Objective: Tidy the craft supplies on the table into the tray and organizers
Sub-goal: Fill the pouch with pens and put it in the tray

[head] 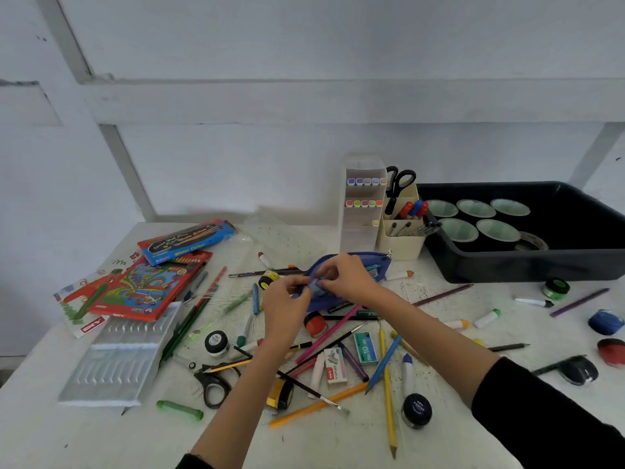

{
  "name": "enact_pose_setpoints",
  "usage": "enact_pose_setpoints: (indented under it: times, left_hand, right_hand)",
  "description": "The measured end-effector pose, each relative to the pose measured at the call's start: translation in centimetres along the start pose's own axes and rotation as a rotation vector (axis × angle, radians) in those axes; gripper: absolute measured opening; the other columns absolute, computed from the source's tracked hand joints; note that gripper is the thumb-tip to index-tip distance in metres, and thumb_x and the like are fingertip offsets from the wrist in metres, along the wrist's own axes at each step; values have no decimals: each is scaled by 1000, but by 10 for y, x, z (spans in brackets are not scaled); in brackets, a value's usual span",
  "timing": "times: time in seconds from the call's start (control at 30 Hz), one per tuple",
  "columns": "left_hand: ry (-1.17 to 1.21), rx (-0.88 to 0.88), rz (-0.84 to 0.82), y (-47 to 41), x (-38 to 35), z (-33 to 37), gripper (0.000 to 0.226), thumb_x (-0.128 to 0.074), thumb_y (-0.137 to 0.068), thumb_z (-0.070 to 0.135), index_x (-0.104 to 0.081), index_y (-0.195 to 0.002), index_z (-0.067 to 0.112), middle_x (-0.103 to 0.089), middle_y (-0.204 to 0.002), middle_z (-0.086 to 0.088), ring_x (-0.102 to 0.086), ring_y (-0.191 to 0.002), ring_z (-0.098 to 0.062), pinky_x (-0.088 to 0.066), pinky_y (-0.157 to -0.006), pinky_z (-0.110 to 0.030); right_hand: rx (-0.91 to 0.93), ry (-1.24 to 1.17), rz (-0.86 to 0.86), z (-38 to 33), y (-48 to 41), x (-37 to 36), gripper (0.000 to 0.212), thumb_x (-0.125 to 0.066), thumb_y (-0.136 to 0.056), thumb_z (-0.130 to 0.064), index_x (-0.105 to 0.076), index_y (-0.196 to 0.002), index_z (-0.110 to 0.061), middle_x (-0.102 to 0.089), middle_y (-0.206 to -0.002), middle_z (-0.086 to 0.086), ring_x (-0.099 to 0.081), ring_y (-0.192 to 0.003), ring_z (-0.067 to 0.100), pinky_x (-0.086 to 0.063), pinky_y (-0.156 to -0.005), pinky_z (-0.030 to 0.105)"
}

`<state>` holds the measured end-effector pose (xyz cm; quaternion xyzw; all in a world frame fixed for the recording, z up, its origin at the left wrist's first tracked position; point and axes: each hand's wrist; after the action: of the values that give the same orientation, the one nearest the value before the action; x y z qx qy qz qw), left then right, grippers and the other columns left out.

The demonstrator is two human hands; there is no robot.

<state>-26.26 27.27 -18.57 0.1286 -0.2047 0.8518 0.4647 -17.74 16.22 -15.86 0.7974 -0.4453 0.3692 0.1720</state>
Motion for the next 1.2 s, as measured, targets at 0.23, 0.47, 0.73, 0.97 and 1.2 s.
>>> enact_pose_setpoints:
  times: [0.23, 0.47, 0.73, 0.97, 1.2]
  left_hand:
    - [10, 5, 0, 6, 2, 0, 17, -62, -84, 3, -72, -95, 10, -65, -86, 5, -59, -79, -3, -43, -66, -2]
    - [8, -35, -21, 8, 9, -4, 9, -68, -83, 10, -75, -89, 12, -67, -82, 6, -61, -79, 0, -50, -72, -13]
    - [37, -49, -49, 5, 19, -16, 9, -69, -82, 9, -75, -89, 12, -72, -85, 2, -66, -82, -7, -54, -71, -17]
    - [22, -27, -210, -7, 40, -14, 9, -72, -81, 15, -76, -89, 13, -73, -82, 1, -66, -76, -6, -52, -72, -14]
    - [17, 4, -201, -13, 42, -4, 8, -72, -81, 14, -76, -86, 10, -73, -80, -3, -67, -68, -10, -53, -66, -14]
  right_hand:
    - [-33, 112, -167, 4, -1, -11, 33, -62, -87, -10, -62, -118, -1, -66, -110, 14, -62, -99, 22, -51, -84, 28]
    - [18, 285, -368, 12, -1, -5, 22, -54, -91, -11, -71, -101, -2, -71, -101, 12, -61, -81, 22, -47, -68, 27]
    - [45, 296, -188, 23, -1, 23, 29, -59, -85, -6, -68, -112, -11, -67, -109, 6, -62, -96, 19, -51, -83, 29]
    - [62, 417, -73, 48, 10, 47, 29, -58, -86, -4, -67, -113, -10, -67, -108, 6, -60, -91, 16, -51, -84, 30]
    - [175, 112, 69, 48, 32, 65, 20, -60, -85, 2, -72, -97, -7, -68, -89, 0, -61, -76, 3, -45, -68, 2]
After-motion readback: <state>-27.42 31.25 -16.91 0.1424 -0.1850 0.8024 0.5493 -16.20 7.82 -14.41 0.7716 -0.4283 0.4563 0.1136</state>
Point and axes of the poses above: each hand's wrist, its own y-axis away from the middle knuckle, its own x-axis out of the back of the hand, z = x × y
